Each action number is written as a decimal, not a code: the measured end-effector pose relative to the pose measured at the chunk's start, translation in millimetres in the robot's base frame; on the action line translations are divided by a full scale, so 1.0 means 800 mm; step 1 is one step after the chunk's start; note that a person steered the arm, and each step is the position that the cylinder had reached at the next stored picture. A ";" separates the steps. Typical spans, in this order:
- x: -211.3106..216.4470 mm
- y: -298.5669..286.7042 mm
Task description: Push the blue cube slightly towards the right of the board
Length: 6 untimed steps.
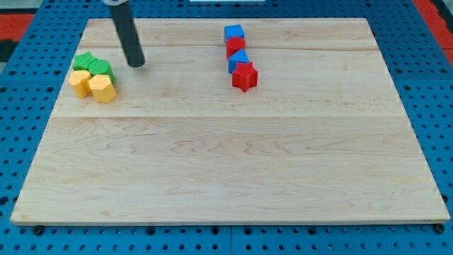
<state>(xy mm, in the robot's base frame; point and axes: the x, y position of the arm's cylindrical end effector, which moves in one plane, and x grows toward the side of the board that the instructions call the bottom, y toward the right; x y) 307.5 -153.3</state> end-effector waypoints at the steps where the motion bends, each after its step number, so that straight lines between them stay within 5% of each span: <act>1: -0.050 0.044; 3: -0.103 0.196; 5: -0.083 0.367; 6: -0.076 0.394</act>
